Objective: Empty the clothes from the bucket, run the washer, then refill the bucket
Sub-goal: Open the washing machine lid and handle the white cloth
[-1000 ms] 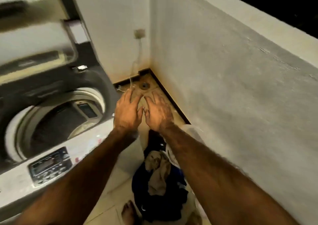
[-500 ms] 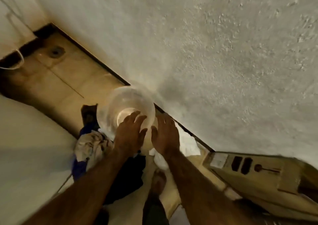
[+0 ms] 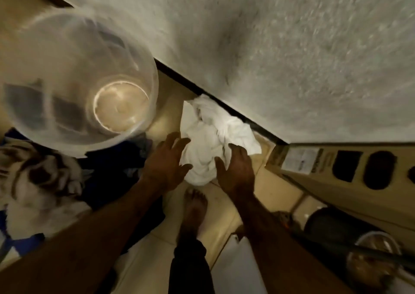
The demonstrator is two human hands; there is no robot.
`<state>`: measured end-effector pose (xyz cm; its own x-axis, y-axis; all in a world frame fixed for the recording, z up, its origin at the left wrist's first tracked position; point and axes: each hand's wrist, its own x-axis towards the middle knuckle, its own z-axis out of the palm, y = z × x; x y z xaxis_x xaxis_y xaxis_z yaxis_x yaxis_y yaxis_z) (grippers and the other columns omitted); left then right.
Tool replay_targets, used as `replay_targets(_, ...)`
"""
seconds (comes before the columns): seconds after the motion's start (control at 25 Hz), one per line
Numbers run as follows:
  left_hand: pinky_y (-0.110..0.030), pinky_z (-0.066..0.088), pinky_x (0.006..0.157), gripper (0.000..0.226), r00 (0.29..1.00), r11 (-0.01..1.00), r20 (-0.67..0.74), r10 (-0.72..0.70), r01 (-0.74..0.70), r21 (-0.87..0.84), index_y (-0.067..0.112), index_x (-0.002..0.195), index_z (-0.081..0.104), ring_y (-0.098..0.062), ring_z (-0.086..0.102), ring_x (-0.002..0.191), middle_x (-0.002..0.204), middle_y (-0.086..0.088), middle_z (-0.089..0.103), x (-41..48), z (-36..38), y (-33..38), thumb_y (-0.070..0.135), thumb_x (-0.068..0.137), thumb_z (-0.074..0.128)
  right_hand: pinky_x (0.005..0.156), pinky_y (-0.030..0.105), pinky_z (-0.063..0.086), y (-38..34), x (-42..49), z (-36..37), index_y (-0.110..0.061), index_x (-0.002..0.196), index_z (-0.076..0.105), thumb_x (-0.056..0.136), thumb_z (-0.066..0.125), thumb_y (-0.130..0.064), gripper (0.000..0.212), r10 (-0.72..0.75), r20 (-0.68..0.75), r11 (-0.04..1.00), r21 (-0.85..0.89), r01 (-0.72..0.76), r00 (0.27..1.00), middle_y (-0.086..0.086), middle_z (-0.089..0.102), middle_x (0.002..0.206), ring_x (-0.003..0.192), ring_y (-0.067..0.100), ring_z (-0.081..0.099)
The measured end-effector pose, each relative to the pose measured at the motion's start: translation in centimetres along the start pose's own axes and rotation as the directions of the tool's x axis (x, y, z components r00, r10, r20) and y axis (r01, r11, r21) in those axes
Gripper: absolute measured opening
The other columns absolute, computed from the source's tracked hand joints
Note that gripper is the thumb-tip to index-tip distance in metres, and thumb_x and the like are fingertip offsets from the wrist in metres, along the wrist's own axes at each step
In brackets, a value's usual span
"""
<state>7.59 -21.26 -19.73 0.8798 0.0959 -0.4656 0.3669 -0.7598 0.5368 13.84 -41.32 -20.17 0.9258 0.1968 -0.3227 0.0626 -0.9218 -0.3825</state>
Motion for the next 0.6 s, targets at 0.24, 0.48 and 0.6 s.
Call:
replay_targets(0.24, -0.053, 0.040, 0.110, 0.136, 0.966, 0.975, 0.164, -0.201, 0.213, -0.061, 0.029, 0.158, 0.003, -0.037, 0.037, 0.139, 0.163, -0.009, 0.013, 6.4, 12.2, -6.2, 0.071, 0.056, 0.081, 0.107, 0.047, 0.045, 10.6, 6.8, 9.2, -0.015, 0.150, 0.039, 0.076, 0.058, -0.073, 0.097, 0.141, 0.086, 0.990, -0.006, -0.141, 0.986, 0.015, 0.046, 0.149, 0.134, 0.038, 0.048)
replay_targets(0.48, -0.046, 0.039, 0.115, 0.118, 0.886, 0.644, 0.139, -0.443, 0.422, -0.638, 0.038, 0.155, 0.020, -0.026, 0.042, 0.141, 0.157, -0.003, 0.037, 9.9, 19.5, -8.4, 0.089, 0.058, 0.064, 0.124, 0.047, 0.026, 11.1, 14.7, 14.2, -0.040, 0.160, 0.011, 0.072, 0.061, -0.084, 0.111, 0.237, 0.251, 0.945, 0.166, -0.283, 0.938, 0.013, 0.013, 0.167, 0.153, 0.036, 0.020)
replay_targets(0.6, -0.044, 0.042, 0.113, 0.089, 0.946, 0.587, 0.057, -0.318, 0.244, -0.772, 0.030, 0.150, 0.038, -0.016, 0.052, 0.134, 0.145, 0.002, 0.053, 12.5, 20.9, -7.3, 0.070, 0.075, 0.066, 0.116, 0.037, 0.036, 9.9, 14.1, 16.6, -0.038, 0.154, 0.033, 0.079, 0.060, -0.076, 0.089, 0.184, 0.278, 0.941, 0.226, -0.250, 0.943, 0.011, 0.037, 0.152, 0.141, 0.032, 0.041)
